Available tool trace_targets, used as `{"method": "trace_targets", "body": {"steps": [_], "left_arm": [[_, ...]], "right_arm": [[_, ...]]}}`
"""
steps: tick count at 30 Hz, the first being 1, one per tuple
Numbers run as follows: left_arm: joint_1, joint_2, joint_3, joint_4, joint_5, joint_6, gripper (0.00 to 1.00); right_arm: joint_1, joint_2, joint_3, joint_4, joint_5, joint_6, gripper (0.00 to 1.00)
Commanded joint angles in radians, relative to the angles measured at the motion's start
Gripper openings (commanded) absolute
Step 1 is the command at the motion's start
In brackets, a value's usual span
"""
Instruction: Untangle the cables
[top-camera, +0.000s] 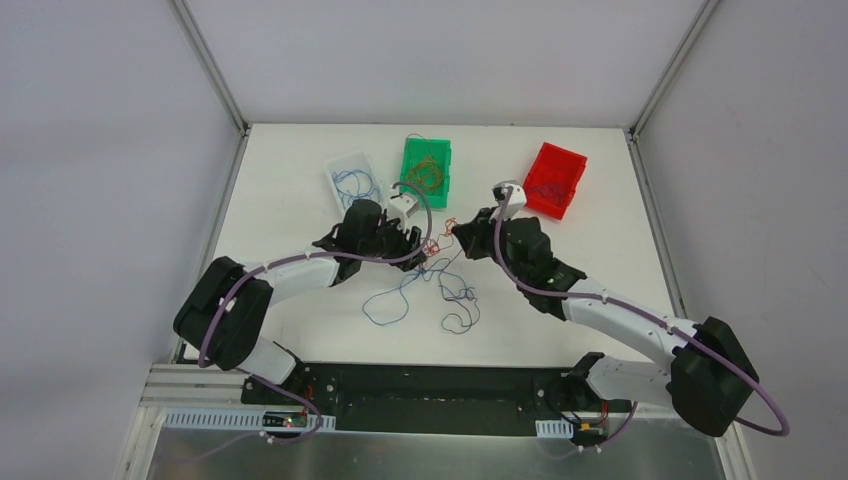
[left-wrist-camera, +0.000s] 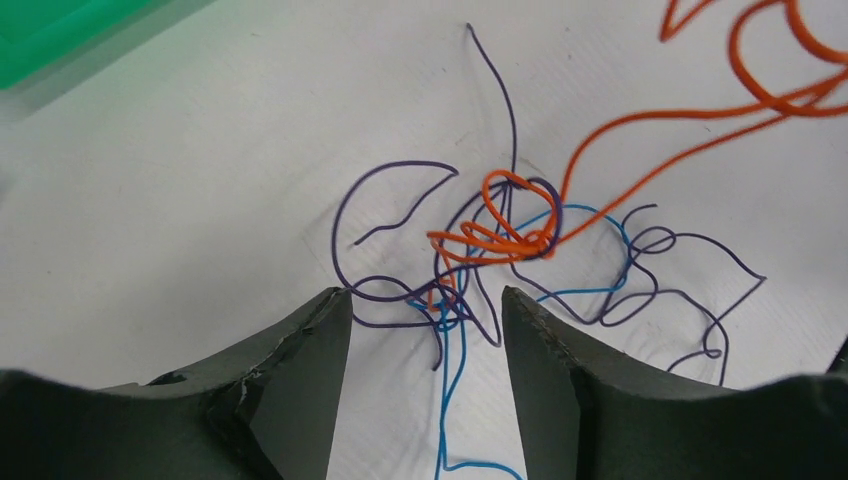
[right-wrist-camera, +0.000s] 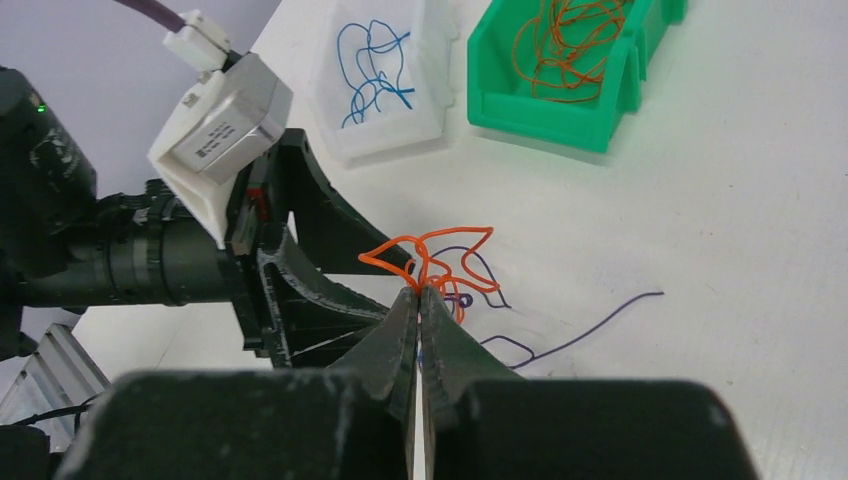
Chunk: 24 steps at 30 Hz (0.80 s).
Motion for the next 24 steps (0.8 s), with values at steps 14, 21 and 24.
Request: {"method": "trace_targets", "body": {"steps": [14, 21, 24], "left_arm": [[-0.005, 0.084, 0.112, -0.086, -0.049, -0.012, 0.26], [0.016, 0.062, 0.096, -0.089, -0.080, -0.040, 0.03], [0.028, 0.056, 0.090, -0.083, -0.077, -0.056, 0.00]], "right_arm": [[-0.005, -0.068, 0.157, -0.119, 0.011, 0.052, 0.00], [-0.026, -0.103, 0.211, -0.279, 0.250, 0.030, 0.00], [-0.075, -0.137, 0.208, -0.343, 0.318, 0.049, 0.00]]}}
